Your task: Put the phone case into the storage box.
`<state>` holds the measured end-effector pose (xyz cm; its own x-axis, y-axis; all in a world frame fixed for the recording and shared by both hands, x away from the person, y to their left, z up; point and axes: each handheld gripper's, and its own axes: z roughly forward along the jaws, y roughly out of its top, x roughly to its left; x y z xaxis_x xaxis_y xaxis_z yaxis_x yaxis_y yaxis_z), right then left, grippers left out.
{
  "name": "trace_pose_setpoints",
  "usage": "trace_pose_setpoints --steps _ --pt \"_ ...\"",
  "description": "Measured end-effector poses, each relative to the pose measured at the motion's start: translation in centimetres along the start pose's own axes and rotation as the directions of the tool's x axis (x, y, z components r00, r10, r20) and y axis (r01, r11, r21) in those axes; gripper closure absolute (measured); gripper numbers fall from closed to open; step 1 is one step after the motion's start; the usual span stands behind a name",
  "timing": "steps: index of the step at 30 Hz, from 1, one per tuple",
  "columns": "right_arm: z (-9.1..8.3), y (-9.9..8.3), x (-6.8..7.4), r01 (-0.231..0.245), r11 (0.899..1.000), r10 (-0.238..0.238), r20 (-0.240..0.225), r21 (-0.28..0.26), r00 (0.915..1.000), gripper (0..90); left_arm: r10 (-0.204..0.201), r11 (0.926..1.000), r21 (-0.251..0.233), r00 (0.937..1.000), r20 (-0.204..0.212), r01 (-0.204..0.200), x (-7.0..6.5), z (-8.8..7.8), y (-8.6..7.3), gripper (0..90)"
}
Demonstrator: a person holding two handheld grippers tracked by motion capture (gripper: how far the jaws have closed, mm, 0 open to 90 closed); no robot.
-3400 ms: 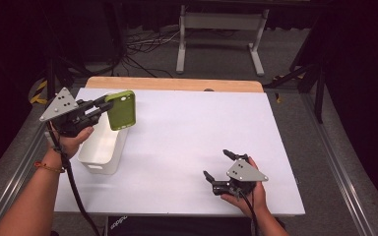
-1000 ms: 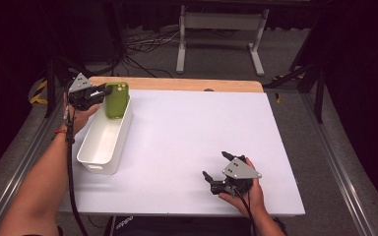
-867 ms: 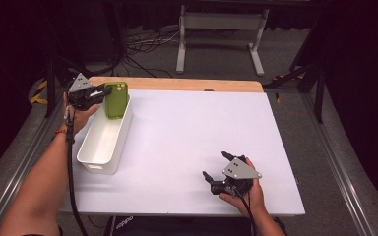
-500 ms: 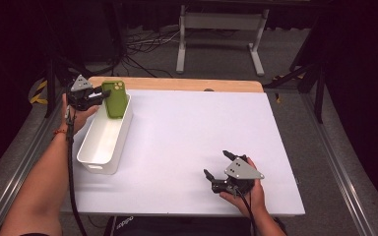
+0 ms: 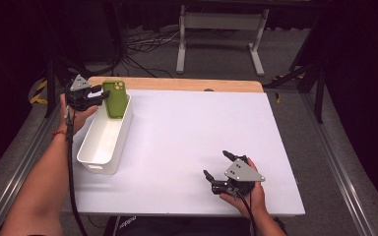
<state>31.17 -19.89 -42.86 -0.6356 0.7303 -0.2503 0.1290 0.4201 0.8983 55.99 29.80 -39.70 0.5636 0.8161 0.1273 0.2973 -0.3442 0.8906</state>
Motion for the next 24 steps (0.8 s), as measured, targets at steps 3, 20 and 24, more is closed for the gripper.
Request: trace_pose_setpoints --steps 3,20,24 --pt "0.0 -0.1 -0.1 0.005 1.0 -0.005 0.004 0.003 1.0 15.0 -0.006 1.0 0.001 0.9999 -0.01 0.006 0.1 -0.3 0.0 50.8" --pt "0.2 -0.3 -0.8 0.0 1.0 0.001 -0.021 0.011 0.9998 15.3 -0.059 0.9967 -0.06 0.9955 -0.074 0.054 -1.3 -2.7 0.7 20.8" --pt "0.1 -0.2 -0.8 0.006 1.0 -0.005 -0.024 0.009 0.9997 15.3 -0.057 0.9966 -0.063 0.9961 -0.067 0.053 -1.7 -3.1 0.7 14.5"
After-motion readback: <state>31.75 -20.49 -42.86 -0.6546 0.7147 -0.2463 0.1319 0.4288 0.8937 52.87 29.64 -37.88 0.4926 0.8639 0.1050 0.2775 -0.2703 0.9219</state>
